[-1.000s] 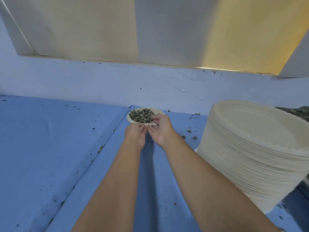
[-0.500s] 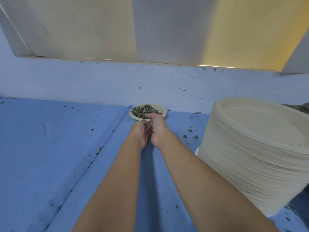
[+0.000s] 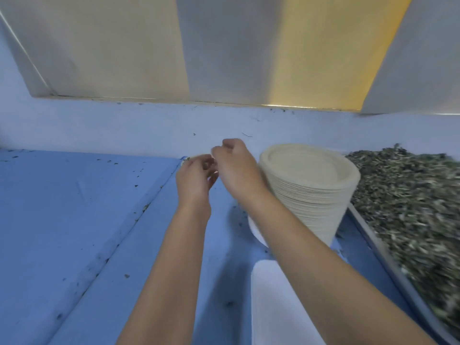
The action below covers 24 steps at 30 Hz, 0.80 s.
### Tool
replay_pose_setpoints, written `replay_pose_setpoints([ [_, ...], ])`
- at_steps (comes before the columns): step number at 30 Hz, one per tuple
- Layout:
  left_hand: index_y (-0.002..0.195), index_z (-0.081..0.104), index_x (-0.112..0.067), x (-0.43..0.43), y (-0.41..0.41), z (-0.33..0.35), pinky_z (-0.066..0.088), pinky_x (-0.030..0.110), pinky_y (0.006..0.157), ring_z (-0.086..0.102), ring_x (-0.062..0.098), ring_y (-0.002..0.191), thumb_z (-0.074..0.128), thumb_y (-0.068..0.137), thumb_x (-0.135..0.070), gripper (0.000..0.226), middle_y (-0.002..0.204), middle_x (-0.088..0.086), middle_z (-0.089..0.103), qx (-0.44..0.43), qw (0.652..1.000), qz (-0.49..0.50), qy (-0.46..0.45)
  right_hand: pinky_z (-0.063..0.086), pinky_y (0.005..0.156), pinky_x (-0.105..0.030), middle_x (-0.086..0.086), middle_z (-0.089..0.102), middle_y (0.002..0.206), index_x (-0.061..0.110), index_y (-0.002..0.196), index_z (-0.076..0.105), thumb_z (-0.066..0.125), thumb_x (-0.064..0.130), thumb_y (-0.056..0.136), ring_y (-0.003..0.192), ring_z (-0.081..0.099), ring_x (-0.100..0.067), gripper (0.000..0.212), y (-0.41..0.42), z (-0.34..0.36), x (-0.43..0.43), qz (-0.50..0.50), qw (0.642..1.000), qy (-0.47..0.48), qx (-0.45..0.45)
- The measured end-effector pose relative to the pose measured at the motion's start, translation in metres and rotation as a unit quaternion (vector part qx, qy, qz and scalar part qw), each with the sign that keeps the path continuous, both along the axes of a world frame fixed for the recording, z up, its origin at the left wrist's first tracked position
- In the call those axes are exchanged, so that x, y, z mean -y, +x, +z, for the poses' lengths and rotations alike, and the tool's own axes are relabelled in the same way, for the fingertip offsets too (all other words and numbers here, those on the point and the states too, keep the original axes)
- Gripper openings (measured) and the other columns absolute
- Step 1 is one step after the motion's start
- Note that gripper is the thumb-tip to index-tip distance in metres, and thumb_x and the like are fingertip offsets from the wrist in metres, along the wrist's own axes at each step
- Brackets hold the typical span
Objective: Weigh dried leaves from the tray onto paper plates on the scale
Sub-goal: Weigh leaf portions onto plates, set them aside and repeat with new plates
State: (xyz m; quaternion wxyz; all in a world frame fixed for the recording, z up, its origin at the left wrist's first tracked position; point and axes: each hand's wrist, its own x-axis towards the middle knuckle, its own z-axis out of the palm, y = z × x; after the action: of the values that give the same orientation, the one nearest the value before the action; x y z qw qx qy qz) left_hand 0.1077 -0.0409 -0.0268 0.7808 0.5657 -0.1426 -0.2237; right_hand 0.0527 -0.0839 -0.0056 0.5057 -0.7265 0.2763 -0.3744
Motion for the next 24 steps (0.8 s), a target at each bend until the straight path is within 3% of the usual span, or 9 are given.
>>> replay_pose_setpoints([
  [3, 0.087, 0.066, -0.012, -0.013, -0.034, 0.004, 0.05, 0.018, 0.065, 0.064, 0.008, 0.066, 0.044, 0.088, -0.005, 0.024, 0.078, -0.003, 0.069, 0.0, 0.999, -0.003, -0.054, 0.05, 0.09, -0.037, 0.008, 0.061, 0.099, 0.012, 0.126, 0.05, 0.054, 0.021, 0.094, 0.099, 0.061, -0.018, 0.033, -0.057, 0.017, -0.002, -0.035, 0.991, -0.122, 0.036],
  [5, 0.086, 0.067, -0.014, -0.018, -0.052, 0.002, 0.05, 0.019, 0.068, 0.065, 0.009, 0.071, 0.044, 0.089, -0.006, 0.024, 0.08, -0.004, 0.07, 0.004, 0.999, -0.008, -0.05, 0.049, 0.084, -0.033, 0.01, 0.063, 0.088, 0.014, 0.111, 0.062, 0.055, 0.02, 0.094, 0.089, 0.06, -0.012, 0.019, -0.093, 0.023, 0.006, -0.085, 0.961, -0.259, -0.041],
  [7, 0.082, 0.066, -0.014, -0.021, -0.068, 0.001, 0.05, 0.02, 0.069, 0.065, 0.01, 0.071, 0.044, 0.089, -0.005, 0.025, 0.074, -0.006, 0.07, -0.002, 0.999, -0.005, -0.051, 0.049, 0.082, -0.034, 0.006, 0.069, 0.092, 0.017, 0.1, 0.069, 0.056, 0.021, 0.093, 0.09, 0.061, -0.013, 0.016, -0.121, 0.024, 0.015, -0.122, 0.918, -0.346, -0.149],
  [9, 0.079, 0.065, -0.015, -0.021, -0.079, -0.001, 0.048, 0.02, 0.069, 0.065, 0.009, 0.067, 0.044, 0.089, -0.005, 0.025, 0.067, -0.009, 0.07, -0.019, 0.998, -0.012, -0.057, 0.048, 0.08, -0.032, 0.005, 0.072, 0.097, 0.02, 0.099, 0.073, 0.056, 0.025, 0.093, 0.094, 0.062, -0.014, 0.018, -0.138, 0.021, 0.02, -0.12, 0.899, -0.357, -0.223],
  [11, 0.078, 0.065, -0.014, -0.023, -0.087, -0.002, 0.048, 0.021, 0.069, 0.063, 0.008, 0.063, 0.045, 0.089, -0.005, 0.025, 0.063, -0.01, 0.07, -0.027, 0.998, -0.015, -0.049, 0.049, 0.08, -0.032, 0.004, 0.073, 0.098, 0.02, 0.099, 0.074, 0.057, 0.028, 0.093, 0.093, 0.063, -0.014, 0.02, -0.148, 0.015, 0.022, -0.099, 0.902, -0.345, -0.241],
  [15, 0.079, 0.065, -0.014, -0.026, -0.098, -0.009, 0.047, 0.019, 0.066, 0.062, 0.006, 0.06, 0.045, 0.088, -0.006, 0.024, 0.062, -0.01, 0.07, -0.022, 0.999, -0.019, -0.042, 0.048, 0.082, -0.043, -0.016, 0.07, 0.098, 0.001, 0.098, 0.07, 0.05, 0.024, 0.097, 0.093, 0.062, -0.028, 0.03, -0.153, 0.009, 0.021, -0.07, 0.884, -0.386, -0.254],
  [21, 0.077, 0.064, -0.013, -0.029, -0.106, -0.018, 0.046, 0.018, 0.063, 0.062, 0.002, 0.054, 0.044, 0.088, -0.005, 0.024, 0.061, -0.009, 0.07, -0.024, 0.999, -0.026, -0.03, 0.046, 0.084, -0.042, -0.014, 0.069, 0.102, 0.003, 0.105, 0.068, 0.04, 0.017, 0.1, 0.097, 0.059, -0.028, 0.031, -0.149, 0.01, 0.021, -0.075, 0.839, -0.441, -0.309],
  [24, 0.078, 0.065, -0.013, -0.031, -0.108, -0.018, 0.046, 0.017, 0.063, 0.063, 0.002, 0.054, 0.043, 0.088, -0.004, 0.026, 0.063, -0.009, 0.07, -0.015, 0.999, -0.03, -0.031, 0.045, 0.084, -0.041, -0.014, 0.067, 0.104, 0.002, 0.108, 0.066, 0.04, 0.003, 0.097, 0.1, 0.054, -0.027, 0.028, -0.144, 0.007, 0.022, -0.114, 0.826, -0.465, -0.296],
])
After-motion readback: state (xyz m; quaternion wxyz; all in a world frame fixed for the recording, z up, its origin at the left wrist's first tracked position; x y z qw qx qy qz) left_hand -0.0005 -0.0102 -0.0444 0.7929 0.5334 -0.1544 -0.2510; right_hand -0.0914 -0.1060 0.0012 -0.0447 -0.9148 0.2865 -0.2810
